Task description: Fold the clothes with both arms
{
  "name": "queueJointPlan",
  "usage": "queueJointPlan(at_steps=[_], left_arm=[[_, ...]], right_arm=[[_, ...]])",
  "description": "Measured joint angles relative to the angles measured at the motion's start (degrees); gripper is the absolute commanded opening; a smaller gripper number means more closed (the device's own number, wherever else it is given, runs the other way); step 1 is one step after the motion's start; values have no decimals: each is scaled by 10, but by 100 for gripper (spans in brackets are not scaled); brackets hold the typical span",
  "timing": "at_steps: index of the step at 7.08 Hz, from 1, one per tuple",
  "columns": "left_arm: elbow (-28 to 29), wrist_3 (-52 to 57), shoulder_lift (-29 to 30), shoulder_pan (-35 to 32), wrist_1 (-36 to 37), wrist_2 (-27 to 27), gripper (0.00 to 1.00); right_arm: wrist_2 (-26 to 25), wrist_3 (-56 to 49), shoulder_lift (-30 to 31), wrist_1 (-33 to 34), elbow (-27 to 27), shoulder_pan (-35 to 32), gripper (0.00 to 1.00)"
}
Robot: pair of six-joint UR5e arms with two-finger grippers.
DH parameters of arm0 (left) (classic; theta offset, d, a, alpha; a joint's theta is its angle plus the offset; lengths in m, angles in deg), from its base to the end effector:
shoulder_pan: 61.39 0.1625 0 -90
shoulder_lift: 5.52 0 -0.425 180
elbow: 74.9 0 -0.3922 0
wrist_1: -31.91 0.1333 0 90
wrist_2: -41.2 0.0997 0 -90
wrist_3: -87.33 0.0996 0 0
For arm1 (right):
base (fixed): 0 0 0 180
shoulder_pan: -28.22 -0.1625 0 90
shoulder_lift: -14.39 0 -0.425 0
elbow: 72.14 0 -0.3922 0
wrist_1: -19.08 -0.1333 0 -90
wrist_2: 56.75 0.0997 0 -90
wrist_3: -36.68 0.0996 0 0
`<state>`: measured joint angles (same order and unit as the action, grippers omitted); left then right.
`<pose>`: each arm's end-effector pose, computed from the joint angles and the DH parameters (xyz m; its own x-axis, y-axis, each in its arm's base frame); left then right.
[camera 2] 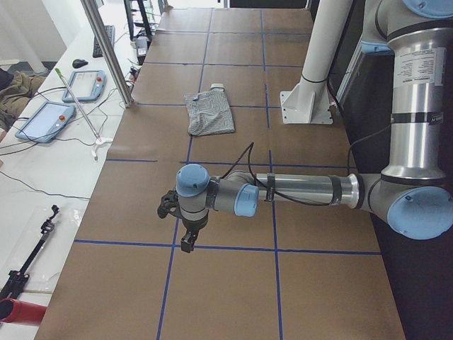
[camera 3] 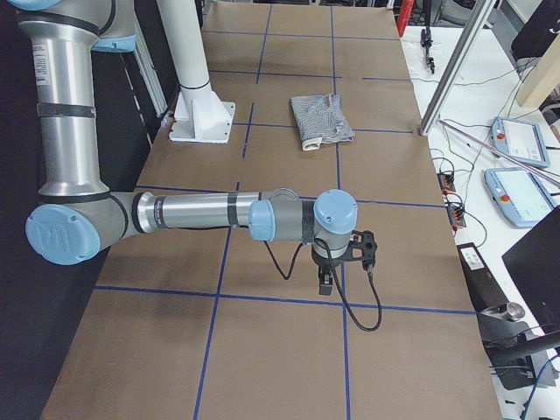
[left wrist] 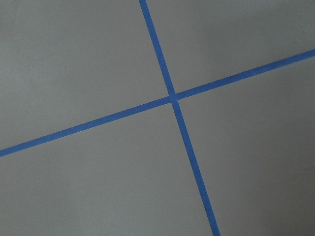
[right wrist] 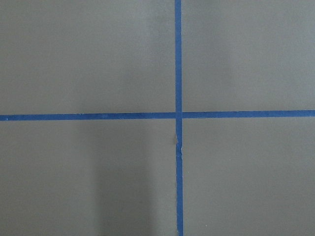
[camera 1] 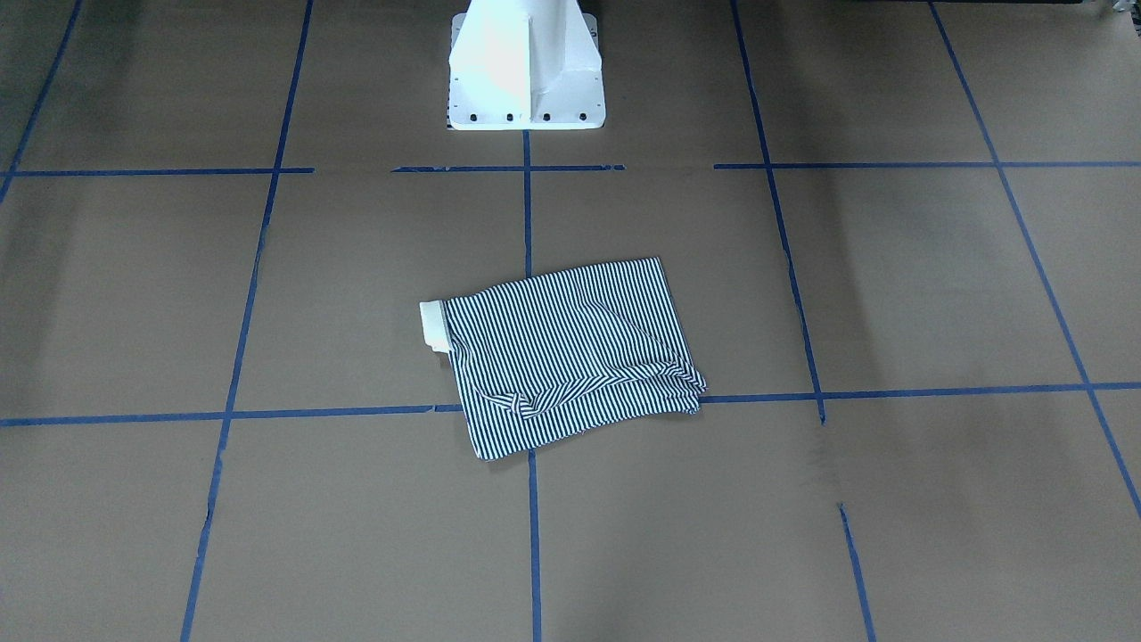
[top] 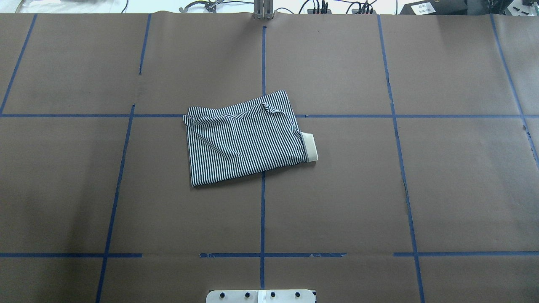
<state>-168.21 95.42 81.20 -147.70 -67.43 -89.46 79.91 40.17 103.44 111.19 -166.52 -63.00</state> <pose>-0.0375 -0.4820 0.6449 0.7338 0.2917 -0.6136 -0.1684 0.9530 0.2517 0.0715 -0.4995 0.6137 0.6845 0.0346 0.7282 -0.0630 0.9979 0.0119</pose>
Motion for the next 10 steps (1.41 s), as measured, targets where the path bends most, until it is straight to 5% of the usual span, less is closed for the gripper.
queueJointPlan(at_steps=[5, 10], left_arm=[[3, -125, 1, 0, 0, -4, 100], [6, -135, 0, 0, -1, -4, 100]], right_arm=[[-6, 2, 0, 0, 1, 0, 100], [-7, 2, -1, 0, 1, 0, 100]])
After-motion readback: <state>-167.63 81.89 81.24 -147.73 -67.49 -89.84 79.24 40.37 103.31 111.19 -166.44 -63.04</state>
